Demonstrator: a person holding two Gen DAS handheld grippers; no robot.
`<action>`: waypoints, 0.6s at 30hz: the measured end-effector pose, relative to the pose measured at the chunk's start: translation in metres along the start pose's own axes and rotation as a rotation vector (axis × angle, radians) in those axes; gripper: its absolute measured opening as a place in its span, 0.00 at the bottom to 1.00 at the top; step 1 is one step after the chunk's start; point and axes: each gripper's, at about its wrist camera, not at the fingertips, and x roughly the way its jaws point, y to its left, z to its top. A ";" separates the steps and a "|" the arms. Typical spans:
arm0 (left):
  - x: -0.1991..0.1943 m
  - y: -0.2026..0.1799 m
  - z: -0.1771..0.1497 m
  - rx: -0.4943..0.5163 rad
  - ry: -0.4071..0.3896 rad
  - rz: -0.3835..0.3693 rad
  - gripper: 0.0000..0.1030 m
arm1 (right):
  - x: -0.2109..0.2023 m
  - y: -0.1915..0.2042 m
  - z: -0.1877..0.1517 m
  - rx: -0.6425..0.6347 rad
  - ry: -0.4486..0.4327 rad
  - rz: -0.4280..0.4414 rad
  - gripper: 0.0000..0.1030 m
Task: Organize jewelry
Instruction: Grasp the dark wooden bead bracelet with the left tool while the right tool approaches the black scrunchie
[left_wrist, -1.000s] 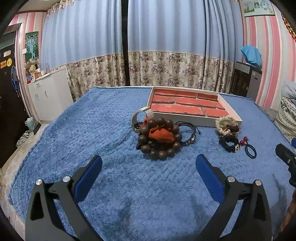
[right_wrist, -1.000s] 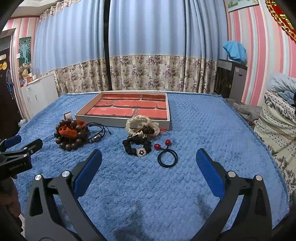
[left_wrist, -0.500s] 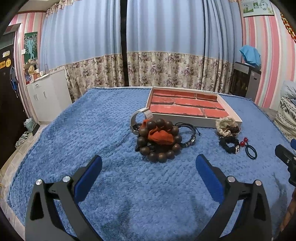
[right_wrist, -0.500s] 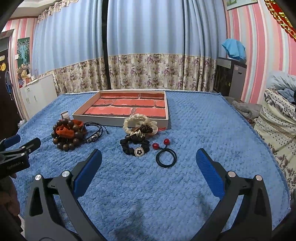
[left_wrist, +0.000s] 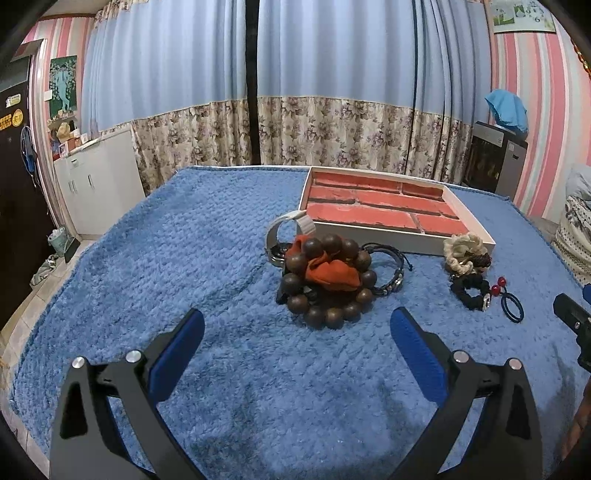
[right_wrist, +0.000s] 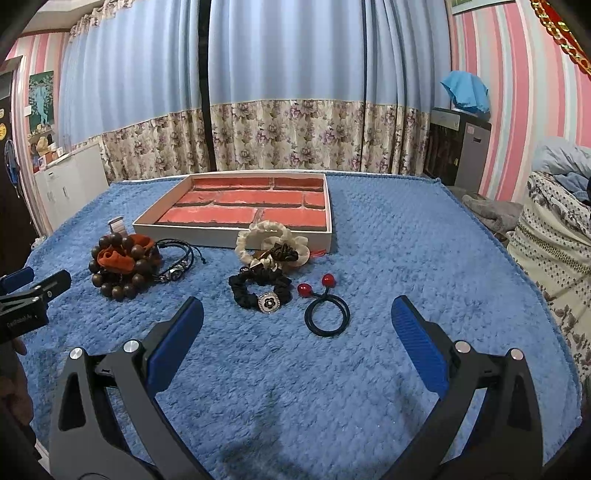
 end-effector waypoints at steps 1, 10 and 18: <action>0.002 0.000 0.000 0.005 0.002 0.005 0.95 | 0.002 0.000 0.001 -0.001 0.001 -0.003 0.96; 0.029 0.013 0.003 -0.008 0.046 0.018 0.77 | 0.023 0.004 0.004 -0.017 0.031 0.000 0.96; 0.053 0.016 0.008 -0.011 0.095 -0.020 0.51 | 0.048 0.006 0.011 -0.010 0.062 0.019 0.91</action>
